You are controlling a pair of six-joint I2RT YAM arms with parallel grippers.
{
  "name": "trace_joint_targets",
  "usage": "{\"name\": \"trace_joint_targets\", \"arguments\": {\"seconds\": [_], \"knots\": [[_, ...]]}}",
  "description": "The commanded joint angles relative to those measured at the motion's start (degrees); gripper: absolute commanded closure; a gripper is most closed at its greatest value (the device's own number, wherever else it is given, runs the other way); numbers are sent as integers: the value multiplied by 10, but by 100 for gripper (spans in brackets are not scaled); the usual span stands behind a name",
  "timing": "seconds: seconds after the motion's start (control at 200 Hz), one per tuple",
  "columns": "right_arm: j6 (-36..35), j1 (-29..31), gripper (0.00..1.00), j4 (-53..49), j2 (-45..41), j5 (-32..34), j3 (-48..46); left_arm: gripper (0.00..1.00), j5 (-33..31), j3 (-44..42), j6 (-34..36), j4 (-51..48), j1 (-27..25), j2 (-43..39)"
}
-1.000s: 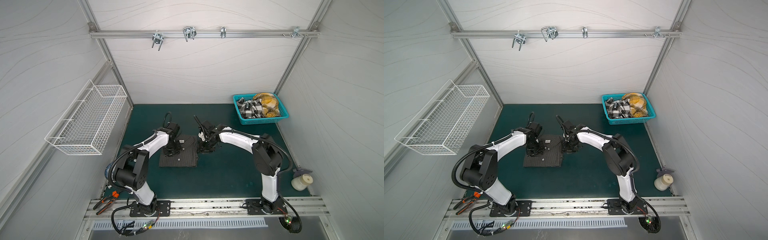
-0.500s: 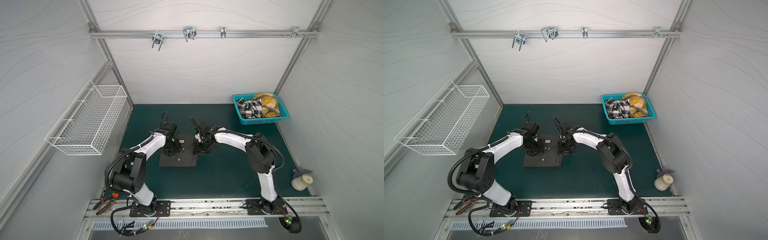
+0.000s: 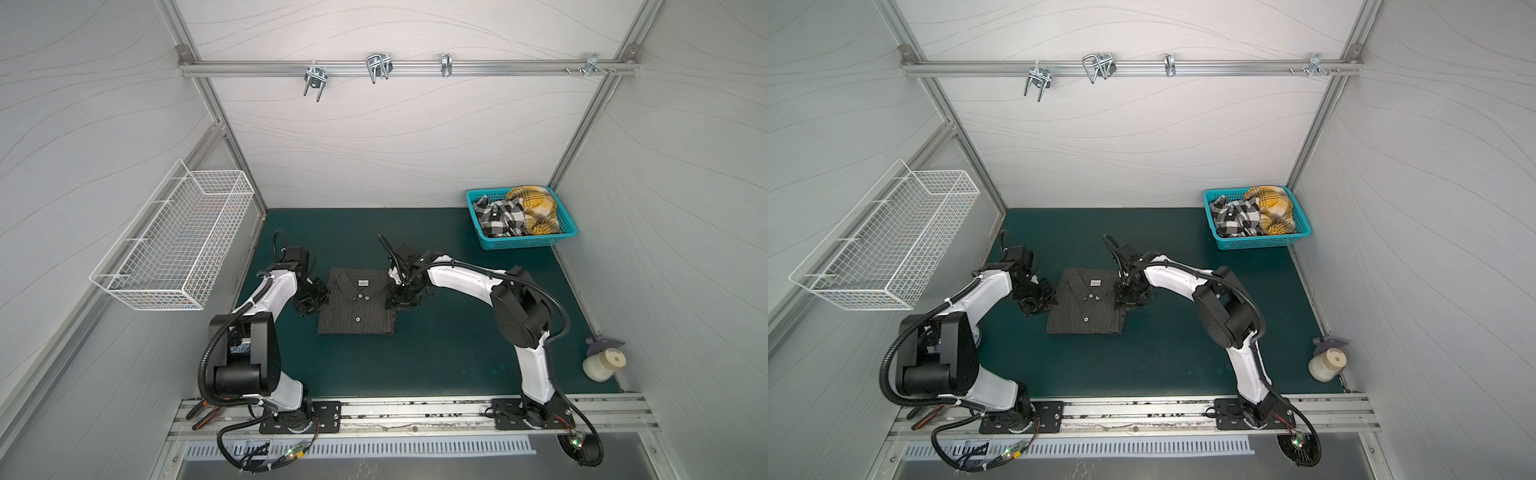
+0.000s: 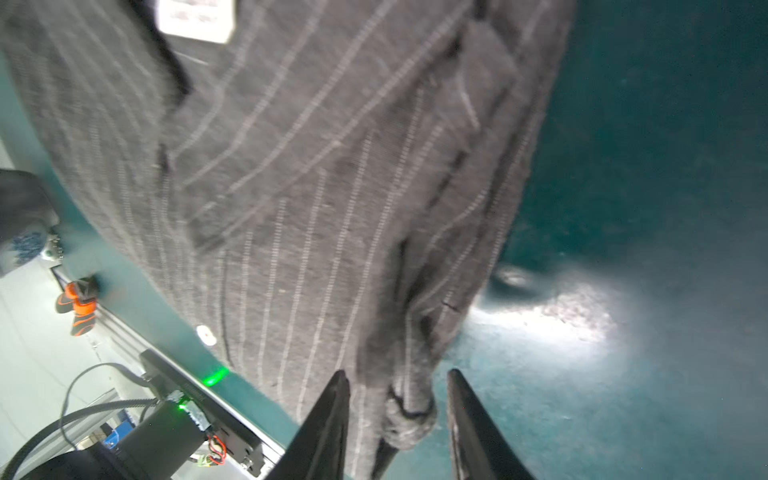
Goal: Fold and stack the long sleeve shirts
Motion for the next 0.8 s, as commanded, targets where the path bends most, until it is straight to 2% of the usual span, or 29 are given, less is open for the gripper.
{"name": "trace_joint_targets", "arguments": {"seconds": [0.0,0.2,0.365,0.485,0.52,0.565,0.635,0.795], "knots": [[2,12,60,-12,19,-3,12,75,13,0,14,-1,3,11],[13,15,61,7,39,-25,16,77,35,-7,8,9,3,29],[29,15,68,60,48,-70,13,79,41,-10,7,11,3,33],[54,11,68,98,66,-113,14,79,50,-15,4,16,3,35],[63,9,73,110,71,-125,11,80,52,-17,3,18,3,35],[77,5,86,125,73,-136,4,80,55,-18,3,18,3,35],[98,-7,100,149,64,-151,-19,81,58,-20,3,19,3,35],[144,-54,100,235,-8,-196,-131,84,95,-48,-8,29,-4,13]]}}
